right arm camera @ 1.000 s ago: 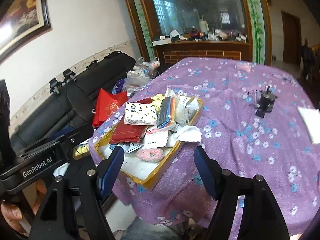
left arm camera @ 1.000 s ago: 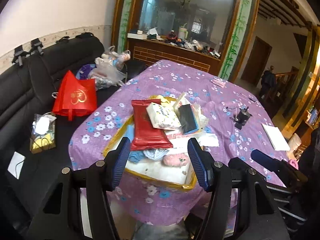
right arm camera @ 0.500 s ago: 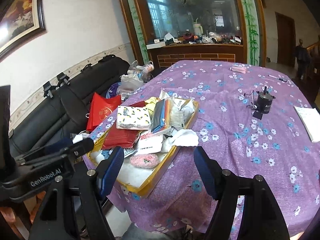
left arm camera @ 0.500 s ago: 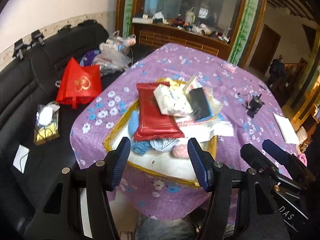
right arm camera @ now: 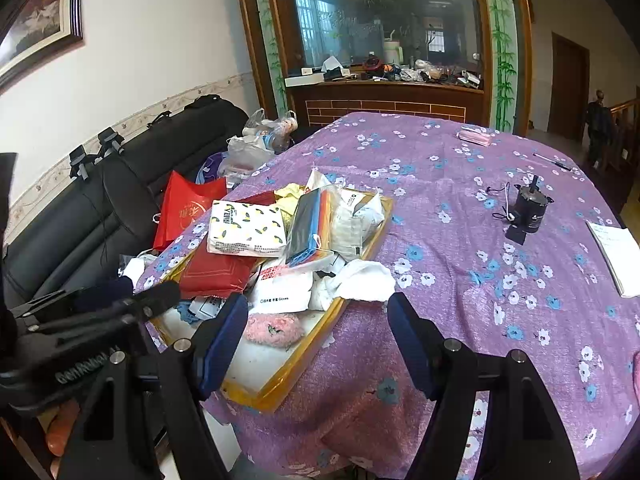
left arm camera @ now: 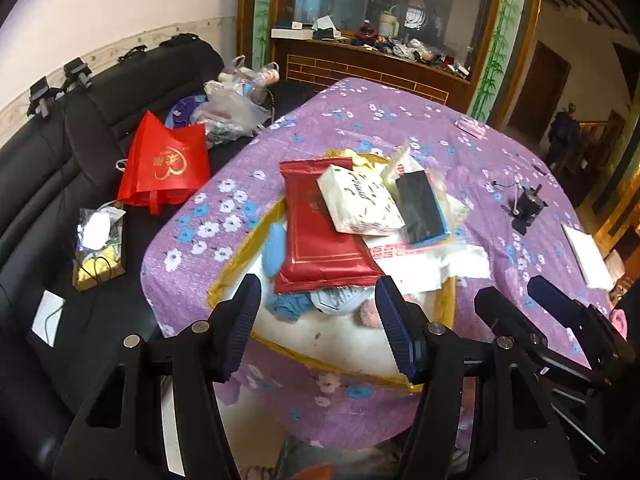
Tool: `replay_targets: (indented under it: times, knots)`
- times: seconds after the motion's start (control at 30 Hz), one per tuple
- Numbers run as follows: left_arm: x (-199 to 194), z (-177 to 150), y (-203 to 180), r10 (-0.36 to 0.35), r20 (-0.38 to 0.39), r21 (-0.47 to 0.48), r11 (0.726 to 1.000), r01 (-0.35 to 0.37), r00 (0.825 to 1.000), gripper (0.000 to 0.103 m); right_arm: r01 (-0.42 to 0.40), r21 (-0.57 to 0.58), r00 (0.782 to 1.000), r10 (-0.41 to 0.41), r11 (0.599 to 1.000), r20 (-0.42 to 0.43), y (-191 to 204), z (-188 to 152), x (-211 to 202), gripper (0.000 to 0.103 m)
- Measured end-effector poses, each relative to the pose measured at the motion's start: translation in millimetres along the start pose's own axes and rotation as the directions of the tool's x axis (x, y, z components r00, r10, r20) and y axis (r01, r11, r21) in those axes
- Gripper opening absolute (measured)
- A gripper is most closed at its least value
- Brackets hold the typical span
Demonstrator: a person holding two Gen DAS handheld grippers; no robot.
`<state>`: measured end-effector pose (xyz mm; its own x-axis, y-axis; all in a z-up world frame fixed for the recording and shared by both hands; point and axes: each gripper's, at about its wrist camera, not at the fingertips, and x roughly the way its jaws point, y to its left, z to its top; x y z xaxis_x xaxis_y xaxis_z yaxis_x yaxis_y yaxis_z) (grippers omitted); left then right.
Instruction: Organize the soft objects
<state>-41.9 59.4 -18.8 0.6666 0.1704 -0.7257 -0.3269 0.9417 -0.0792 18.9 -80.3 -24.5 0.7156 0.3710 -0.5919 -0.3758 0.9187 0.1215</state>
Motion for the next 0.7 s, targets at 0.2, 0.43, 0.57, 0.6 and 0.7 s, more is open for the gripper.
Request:
replay_targets:
  times: [0.2,0.43,0.57,0.6,0.7]
  knots:
    - [3,0,-4,0.037,-0.02,0.039,0.999,-0.036,0.999,0.06,-0.016,0.013,1.0,0.016,1.0,-0.012,-1,-1,4,0.072]
    - [-3,-4,-1,0.051,-0.029,0.045,0.998,-0.05,0.998,0.06,-0.029,0.05,1.0,0.029,0.998,0.003,-2,-4,-7,0.072]
    - [-8,-7,-5,0.059,-0.013,0.071,0.996,-0.057,0.998,0.06,-0.03,0.052,0.999,0.029,0.998,0.018,-2,-3,-13,0.072]
    - [-10,-7,-8,0.057,-0.001,0.086,0.995,-0.057,0.998,0.06,-0.028,0.049,0.999,0.027,0.998,0.021,-1,-3,-14,0.072]
    - [-14,-10,-15,0.074,0.033,0.13,0.988,-0.077,0.997,0.06,-0.025,0.043,0.999,0.024,0.999,0.021,0,-3,-14,0.072]
